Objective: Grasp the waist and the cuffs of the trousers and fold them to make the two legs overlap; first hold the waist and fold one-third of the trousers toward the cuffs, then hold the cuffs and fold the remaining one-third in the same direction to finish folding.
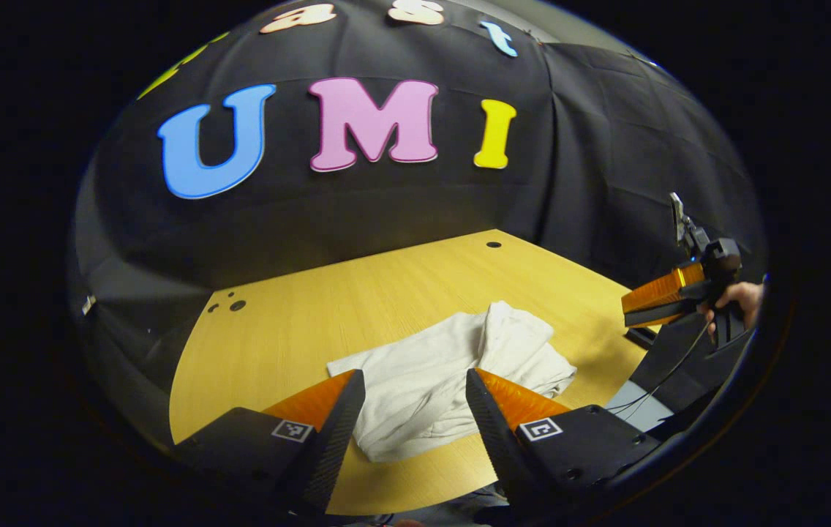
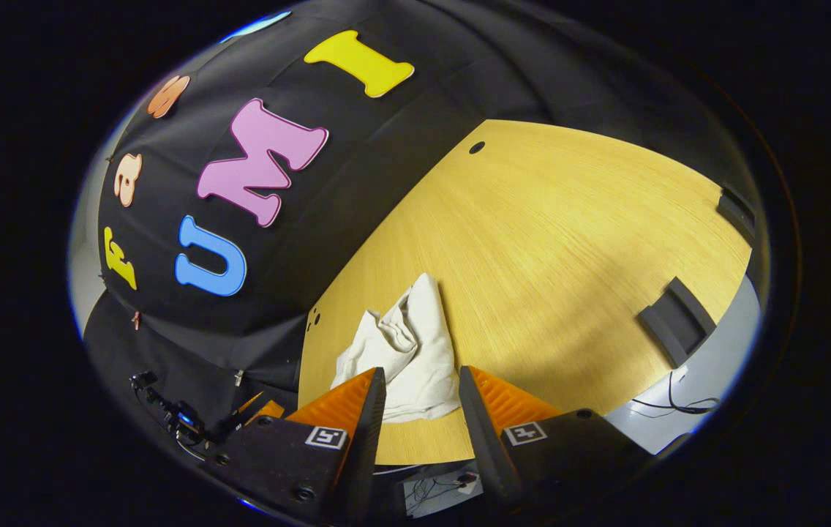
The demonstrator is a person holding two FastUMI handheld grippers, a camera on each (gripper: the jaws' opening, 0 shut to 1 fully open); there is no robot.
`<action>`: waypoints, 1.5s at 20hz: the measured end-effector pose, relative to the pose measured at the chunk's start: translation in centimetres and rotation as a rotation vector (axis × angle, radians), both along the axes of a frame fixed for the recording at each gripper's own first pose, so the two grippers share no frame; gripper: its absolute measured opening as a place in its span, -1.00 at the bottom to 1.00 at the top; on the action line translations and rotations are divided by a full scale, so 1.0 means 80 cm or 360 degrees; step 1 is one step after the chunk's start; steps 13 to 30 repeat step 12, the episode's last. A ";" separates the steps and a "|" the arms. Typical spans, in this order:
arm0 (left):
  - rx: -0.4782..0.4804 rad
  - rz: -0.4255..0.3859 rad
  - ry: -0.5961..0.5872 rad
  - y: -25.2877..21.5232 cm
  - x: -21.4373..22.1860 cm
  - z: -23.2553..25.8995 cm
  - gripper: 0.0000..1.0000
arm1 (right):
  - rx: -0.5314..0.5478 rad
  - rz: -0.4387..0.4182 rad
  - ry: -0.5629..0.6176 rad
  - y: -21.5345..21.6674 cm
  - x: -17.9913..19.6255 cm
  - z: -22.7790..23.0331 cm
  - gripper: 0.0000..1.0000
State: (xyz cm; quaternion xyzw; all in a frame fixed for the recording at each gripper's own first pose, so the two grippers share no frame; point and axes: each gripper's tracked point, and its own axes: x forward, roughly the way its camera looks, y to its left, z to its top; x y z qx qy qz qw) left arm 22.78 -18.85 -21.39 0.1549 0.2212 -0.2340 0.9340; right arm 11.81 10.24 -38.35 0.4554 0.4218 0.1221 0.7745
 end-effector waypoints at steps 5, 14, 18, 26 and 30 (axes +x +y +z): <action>-0.0156 0.0253 0.0050 0.066 -0.022 0.005 0.75 | 0.0015 0.0068 -0.0008 0.033 -0.008 0.008 0.25; -0.0321 0.0470 0.0120 0.127 -0.038 -0.002 0.76 | 0.0045 0.0134 -0.0060 0.076 -0.011 0.024 0.25; -0.0321 0.0470 0.0120 0.127 -0.038 -0.002 0.76 | 0.0045 0.0134 -0.0060 0.076 -0.011 0.024 0.25; -0.0321 0.0470 0.0120 0.127 -0.038 -0.002 0.76 | 0.0045 0.0134 -0.0060 0.076 -0.011 0.024 0.25; -0.0321 0.0470 0.0120 0.127 -0.038 -0.002 0.76 | 0.0045 0.0134 -0.0060 0.076 -0.011 0.024 0.25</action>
